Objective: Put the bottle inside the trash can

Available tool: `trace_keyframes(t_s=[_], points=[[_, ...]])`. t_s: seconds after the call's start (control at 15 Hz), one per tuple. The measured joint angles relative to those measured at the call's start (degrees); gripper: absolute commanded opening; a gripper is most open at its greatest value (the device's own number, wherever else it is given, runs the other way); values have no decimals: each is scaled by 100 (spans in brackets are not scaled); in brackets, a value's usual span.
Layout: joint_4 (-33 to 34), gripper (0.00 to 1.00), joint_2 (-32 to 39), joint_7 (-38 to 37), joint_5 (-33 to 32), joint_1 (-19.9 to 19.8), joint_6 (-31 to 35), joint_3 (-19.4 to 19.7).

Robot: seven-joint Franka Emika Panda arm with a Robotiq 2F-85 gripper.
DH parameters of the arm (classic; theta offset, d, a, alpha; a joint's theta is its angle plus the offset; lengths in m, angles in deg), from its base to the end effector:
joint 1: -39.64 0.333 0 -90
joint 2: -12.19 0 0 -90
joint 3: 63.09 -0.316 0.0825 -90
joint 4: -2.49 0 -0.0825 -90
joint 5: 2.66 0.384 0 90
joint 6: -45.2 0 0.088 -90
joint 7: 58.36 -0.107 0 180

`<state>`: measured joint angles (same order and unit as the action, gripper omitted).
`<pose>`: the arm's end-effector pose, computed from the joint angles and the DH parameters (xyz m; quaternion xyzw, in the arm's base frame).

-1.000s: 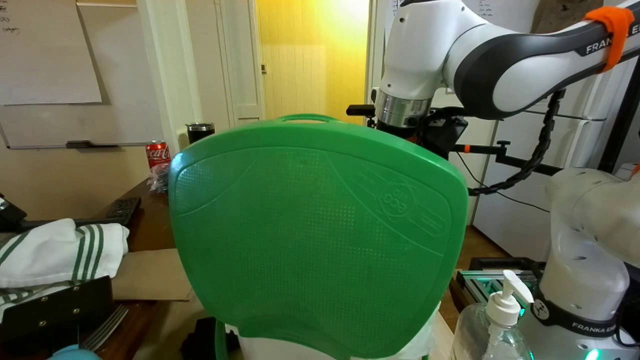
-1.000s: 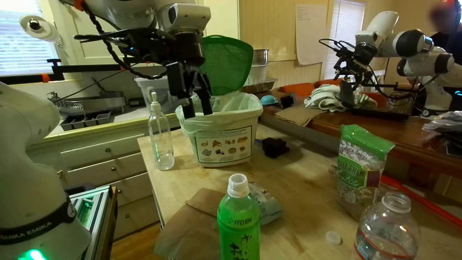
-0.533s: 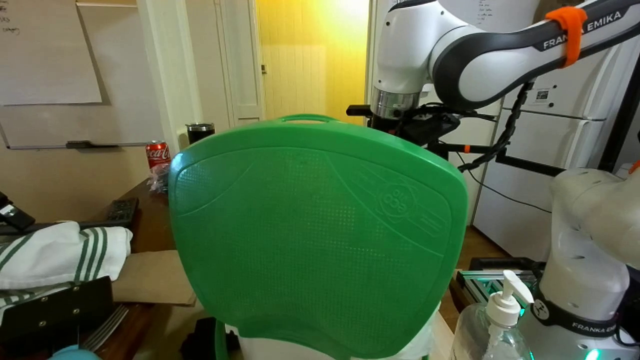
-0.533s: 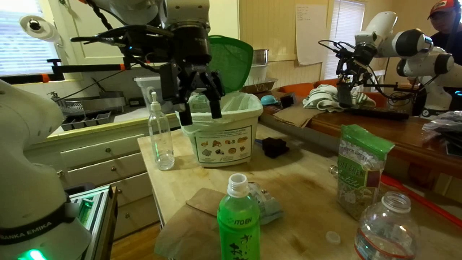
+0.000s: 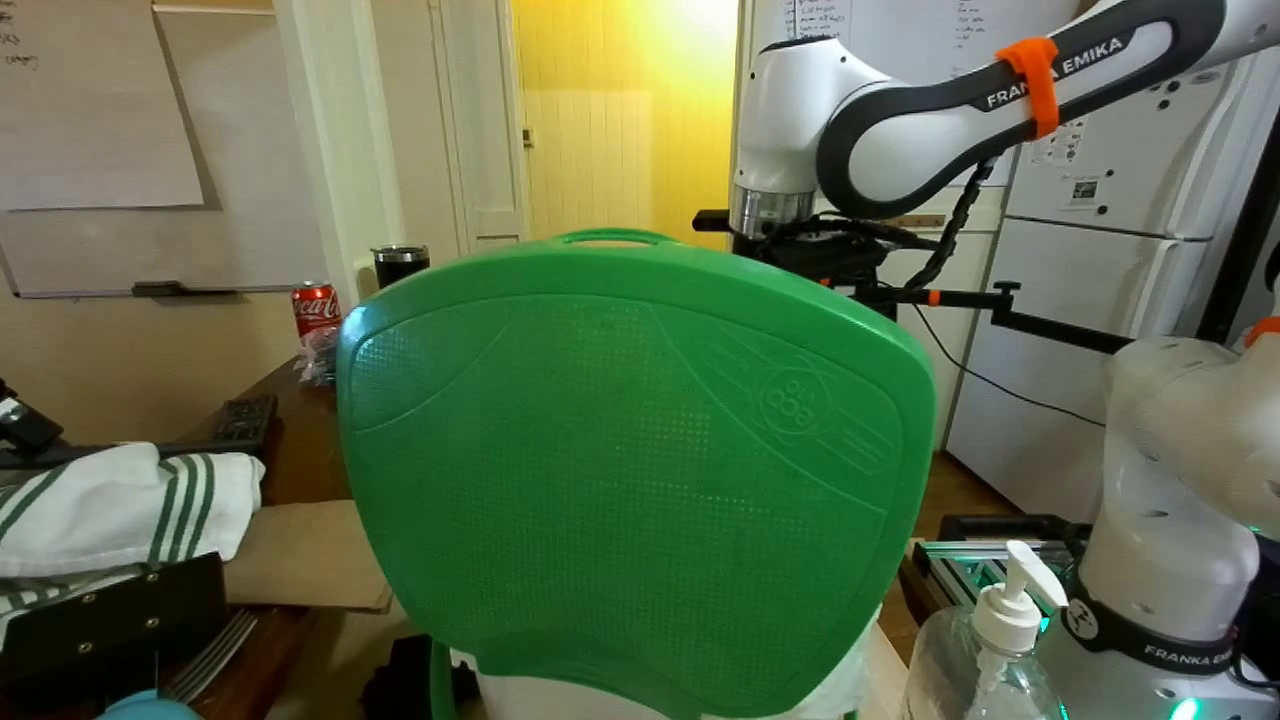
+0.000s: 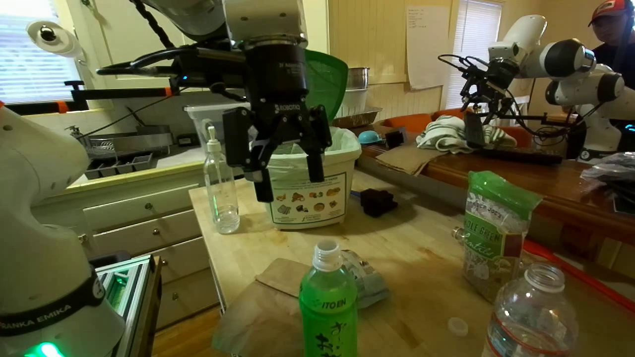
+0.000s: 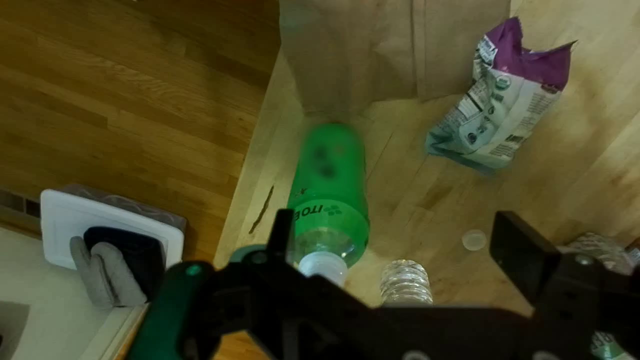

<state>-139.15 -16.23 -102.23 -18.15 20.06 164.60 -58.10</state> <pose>0.3645 -0.1833 0.4780 0.8558 -0.5047 0.0704 0.0894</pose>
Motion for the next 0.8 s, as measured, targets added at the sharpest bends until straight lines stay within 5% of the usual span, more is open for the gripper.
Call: trace_keyframes(t_s=[0.8], points=[[316,100,621,238,435,-213,459,769]])
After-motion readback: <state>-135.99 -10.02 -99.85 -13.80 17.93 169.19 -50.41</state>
